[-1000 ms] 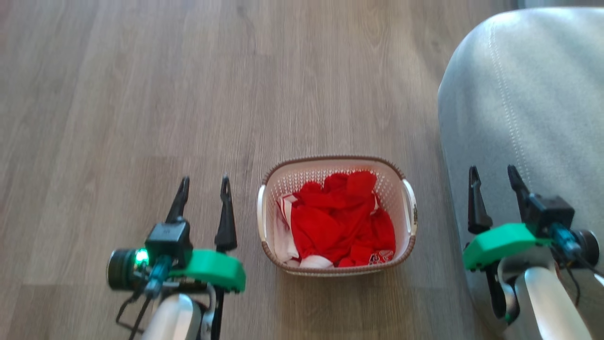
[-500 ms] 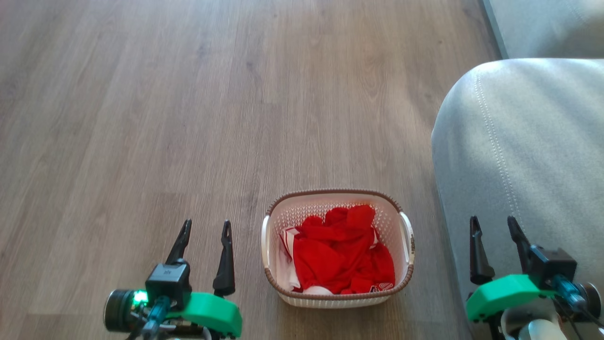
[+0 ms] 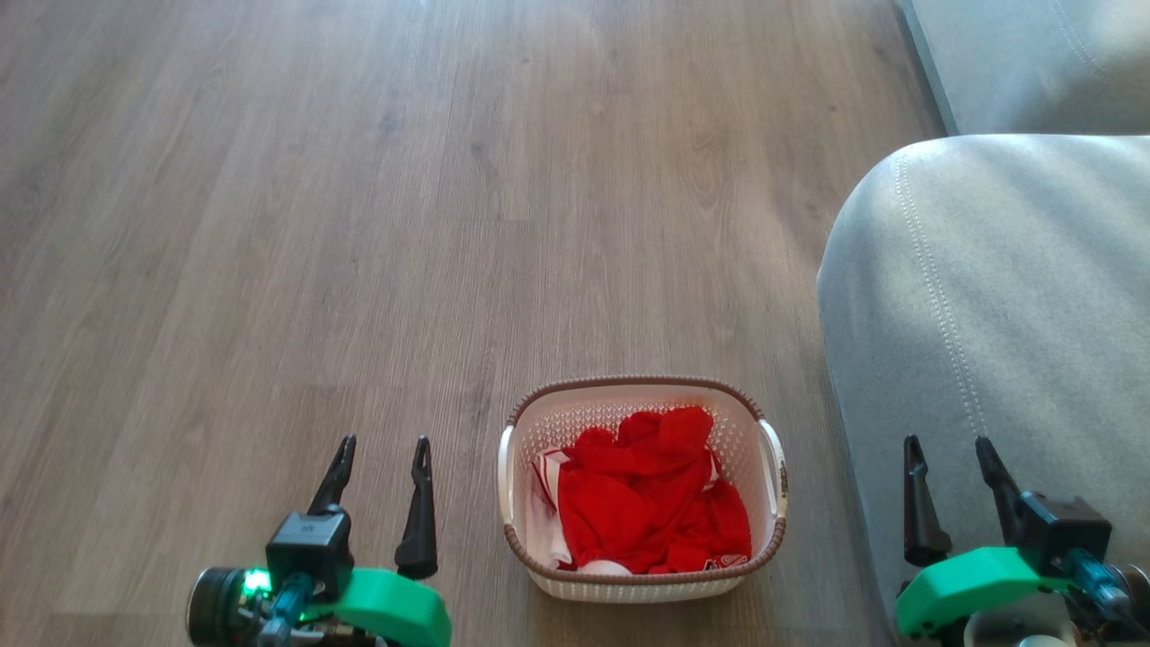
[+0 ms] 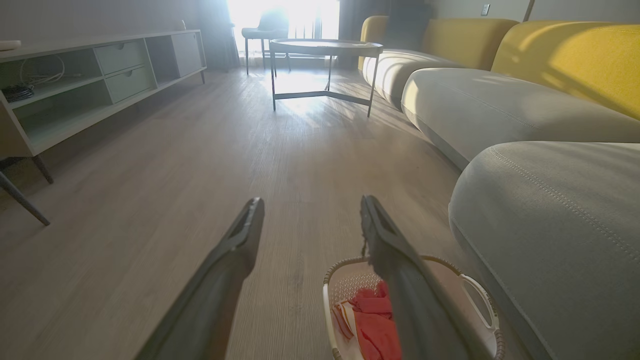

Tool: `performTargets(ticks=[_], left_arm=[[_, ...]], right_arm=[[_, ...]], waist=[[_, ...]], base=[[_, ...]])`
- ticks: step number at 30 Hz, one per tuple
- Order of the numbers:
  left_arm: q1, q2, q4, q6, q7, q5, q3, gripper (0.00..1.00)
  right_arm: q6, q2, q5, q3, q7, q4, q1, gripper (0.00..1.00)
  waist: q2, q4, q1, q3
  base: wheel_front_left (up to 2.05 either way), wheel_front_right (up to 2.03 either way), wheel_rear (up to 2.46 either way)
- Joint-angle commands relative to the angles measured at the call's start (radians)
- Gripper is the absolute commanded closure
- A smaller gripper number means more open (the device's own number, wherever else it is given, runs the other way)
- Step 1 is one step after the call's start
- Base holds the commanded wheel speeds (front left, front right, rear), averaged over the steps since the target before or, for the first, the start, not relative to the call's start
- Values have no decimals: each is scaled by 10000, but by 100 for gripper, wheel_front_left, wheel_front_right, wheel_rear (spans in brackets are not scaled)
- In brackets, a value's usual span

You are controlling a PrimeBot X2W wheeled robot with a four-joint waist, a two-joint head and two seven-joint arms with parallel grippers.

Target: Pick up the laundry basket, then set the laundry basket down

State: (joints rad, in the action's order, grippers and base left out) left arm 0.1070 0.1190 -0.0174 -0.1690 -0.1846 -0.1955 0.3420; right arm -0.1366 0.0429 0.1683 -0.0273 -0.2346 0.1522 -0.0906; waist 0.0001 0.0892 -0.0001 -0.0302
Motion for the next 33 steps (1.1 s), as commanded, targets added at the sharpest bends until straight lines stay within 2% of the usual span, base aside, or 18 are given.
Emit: performTargets(ticks=[1, 7, 8, 11, 33], left_arm=[[-317, 88, 332, -63, 45, -58, -354, 0], [-346, 50, 244, -66, 86, -174, -310, 0], [1, 6, -29, -42, 87, -109, 15, 100], [56, -17, -366, -29, 85, -188, 42, 100], [-327, 9, -718, 483, 439, -2725, -566, 100]], right_arm=[[59, 74, 54, 201, 3, -403, 188, 0], [59, 74, 78, 172, 26, -491, 151, 0], [0, -2, 23, -22, 44, -105, -3, 100], [0, -24, 102, 11, 53, 229, -23, 100], [10, 67, 2627, -45, 564, 349, 316, 100]], waist=[[-1, 11, 1, 2], [-1, 45, 1, 4], [-1, 44, 1, 3], [-1, 40, 1, 6], [-1, -118, 1, 61]], base=[[0, 0, 0], [0, 0, 0], [0, 0, 0], [0, 0, 0], [0, 0, 0]])
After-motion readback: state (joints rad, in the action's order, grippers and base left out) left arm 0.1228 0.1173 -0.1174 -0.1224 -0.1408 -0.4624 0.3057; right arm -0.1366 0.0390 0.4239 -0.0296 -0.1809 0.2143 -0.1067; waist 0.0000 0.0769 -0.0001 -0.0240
